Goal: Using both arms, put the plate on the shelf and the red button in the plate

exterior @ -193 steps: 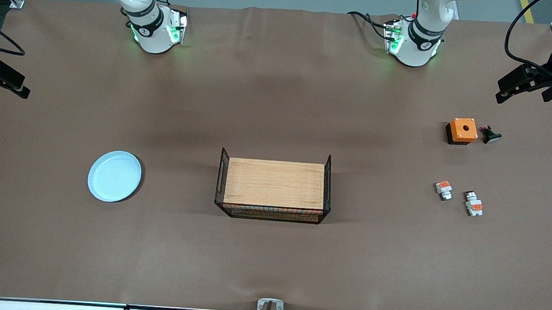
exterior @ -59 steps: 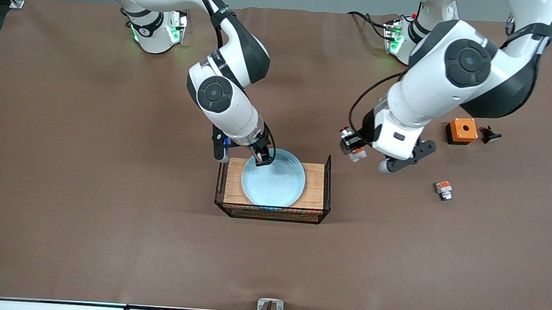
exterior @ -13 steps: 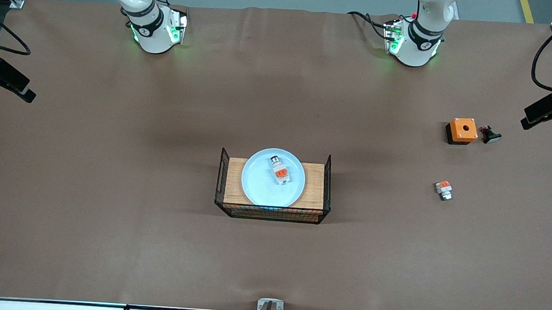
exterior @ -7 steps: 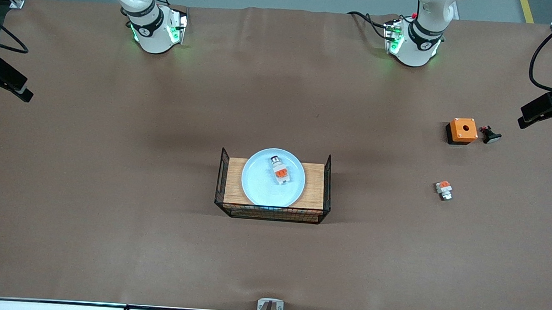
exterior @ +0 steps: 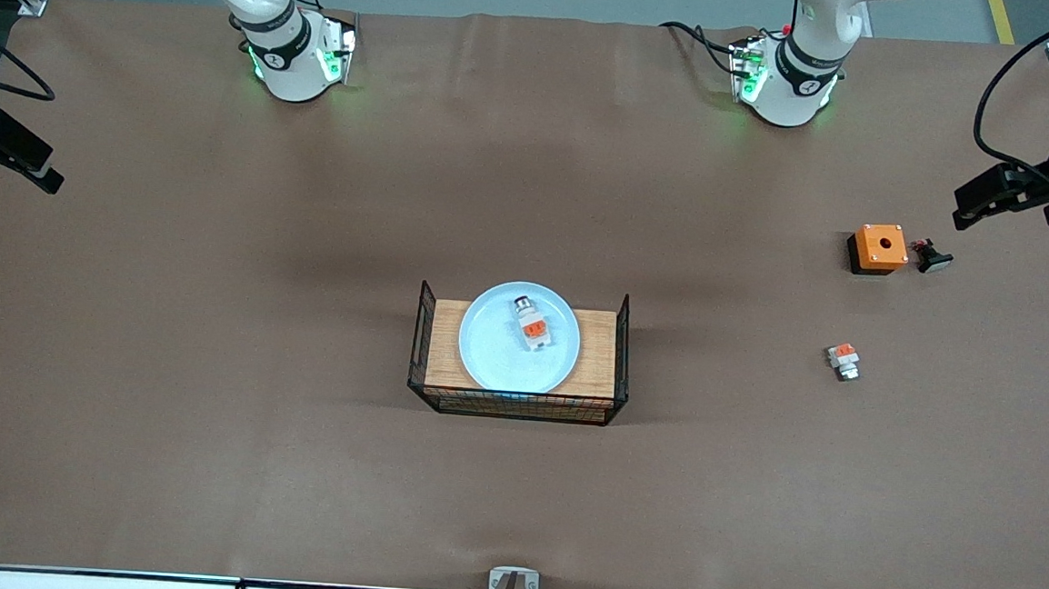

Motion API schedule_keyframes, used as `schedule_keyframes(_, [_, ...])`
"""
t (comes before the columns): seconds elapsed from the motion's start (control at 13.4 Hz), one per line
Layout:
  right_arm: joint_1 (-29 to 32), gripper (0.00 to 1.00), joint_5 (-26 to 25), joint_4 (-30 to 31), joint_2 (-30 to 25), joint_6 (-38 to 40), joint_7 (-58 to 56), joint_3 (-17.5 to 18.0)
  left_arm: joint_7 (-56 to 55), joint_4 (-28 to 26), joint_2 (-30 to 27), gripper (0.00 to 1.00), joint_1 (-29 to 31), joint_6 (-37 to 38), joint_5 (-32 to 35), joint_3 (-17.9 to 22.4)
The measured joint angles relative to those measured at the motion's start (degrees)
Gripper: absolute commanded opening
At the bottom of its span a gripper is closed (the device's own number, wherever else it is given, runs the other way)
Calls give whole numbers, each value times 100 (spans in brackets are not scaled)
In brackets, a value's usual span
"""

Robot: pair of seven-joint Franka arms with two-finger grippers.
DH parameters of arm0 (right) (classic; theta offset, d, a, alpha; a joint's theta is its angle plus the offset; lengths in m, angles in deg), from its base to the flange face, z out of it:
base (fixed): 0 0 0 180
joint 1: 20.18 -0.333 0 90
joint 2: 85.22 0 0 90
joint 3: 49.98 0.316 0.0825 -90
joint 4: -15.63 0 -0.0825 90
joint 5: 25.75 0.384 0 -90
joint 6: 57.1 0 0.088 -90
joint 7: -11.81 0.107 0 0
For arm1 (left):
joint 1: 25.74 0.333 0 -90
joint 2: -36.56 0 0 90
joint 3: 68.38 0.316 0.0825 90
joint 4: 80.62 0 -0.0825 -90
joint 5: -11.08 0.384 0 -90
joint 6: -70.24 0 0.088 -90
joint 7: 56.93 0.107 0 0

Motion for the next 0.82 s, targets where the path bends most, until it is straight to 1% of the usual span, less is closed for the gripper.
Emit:
schedule_keyframes(0.15, [0, 100, 0, -1, 0, 0, -5, 0, 0, -317, -266, 100, -243, -78, -80, 205])
schedule_keyframes(0.37, [0, 100, -1, -1, 1, 0, -9, -1, 5, -666, -599, 100, -539, -123, -423, 605])
schedule_keyframes(0.45, [0, 100, -1, -1, 3, 0, -10, -1, 14, -728, -667, 100, -563, -123, -460, 660])
schedule_keyframes(0.82, [2, 100, -2, -1, 15, -2, -11, -9, 16, -781, -751, 100, -593, -120, -462, 665])
